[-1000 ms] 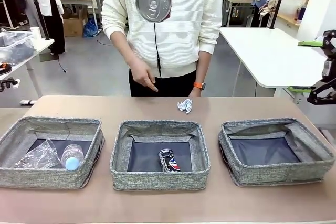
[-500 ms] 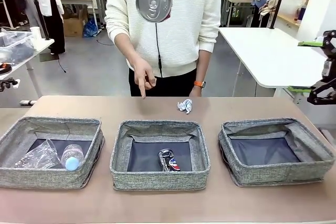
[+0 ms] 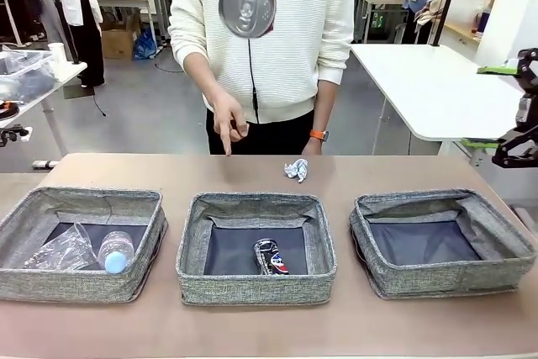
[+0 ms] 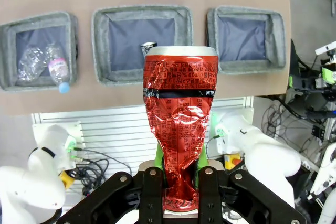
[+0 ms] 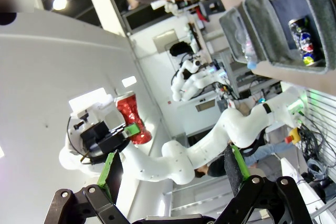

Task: Sort the waste into the appropriate baskets.
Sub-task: Place the picked waste into the Fabric basket indicated by the person.

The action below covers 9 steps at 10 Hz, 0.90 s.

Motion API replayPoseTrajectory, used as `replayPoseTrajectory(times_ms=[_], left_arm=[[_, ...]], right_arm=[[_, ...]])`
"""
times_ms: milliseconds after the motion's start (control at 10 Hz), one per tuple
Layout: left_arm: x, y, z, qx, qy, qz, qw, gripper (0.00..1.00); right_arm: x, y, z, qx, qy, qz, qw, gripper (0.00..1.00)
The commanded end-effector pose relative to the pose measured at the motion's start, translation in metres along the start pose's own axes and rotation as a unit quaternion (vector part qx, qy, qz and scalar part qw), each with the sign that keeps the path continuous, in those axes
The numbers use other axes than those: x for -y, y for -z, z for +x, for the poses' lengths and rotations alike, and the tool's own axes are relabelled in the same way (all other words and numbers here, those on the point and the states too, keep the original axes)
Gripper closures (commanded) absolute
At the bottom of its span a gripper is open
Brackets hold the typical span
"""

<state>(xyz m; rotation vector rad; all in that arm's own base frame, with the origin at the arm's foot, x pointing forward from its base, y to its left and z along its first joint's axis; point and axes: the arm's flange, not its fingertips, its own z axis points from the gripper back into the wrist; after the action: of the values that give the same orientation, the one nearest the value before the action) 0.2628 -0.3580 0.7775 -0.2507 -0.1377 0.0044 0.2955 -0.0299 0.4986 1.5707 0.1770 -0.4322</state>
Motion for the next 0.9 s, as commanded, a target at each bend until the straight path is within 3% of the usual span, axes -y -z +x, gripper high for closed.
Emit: replayPoseTrajectory(times_ms=[0,100,200,400,600,800], left_arm=[[-0.026,0.078,-0.015,0.032,-0.006,0.021,0.999,0.77],[-0.038,0.134,-0.017,0.037,-0.011,0.015,0.999,0.77],[-0.047,0.199,-0.017,0.007,-0.018,0.026,0.999,0.77],[-0.059,0.283,-0.018,-0.038,-0.015,0.042,0.998,0.77],[-0.061,0.317,-0.011,-0.045,-0.026,0.049,0.997,0.77],[-0.061,0.318,-0.008,-0.031,-0.034,0.054,0.997,0.77]], right_arm=[[0.0,0.001,-0.002,-0.003,-0.007,0.01,1.0,0.0],[0.0,0.001,-0.002,-0.003,-0.007,0.01,1.0,0.0],[0.0,0.001,-0.002,-0.003,-0.007,0.01,1.0,0.0],[0.0,0.001,-0.002,-0.003,-0.007,0.01,1.0,0.0],[0.0,0.001,-0.002,-0.003,-0.007,0.01,1.0,0.0],[0.0,0.001,-0.002,-0.003,-0.007,0.01,1.0,0.0]])
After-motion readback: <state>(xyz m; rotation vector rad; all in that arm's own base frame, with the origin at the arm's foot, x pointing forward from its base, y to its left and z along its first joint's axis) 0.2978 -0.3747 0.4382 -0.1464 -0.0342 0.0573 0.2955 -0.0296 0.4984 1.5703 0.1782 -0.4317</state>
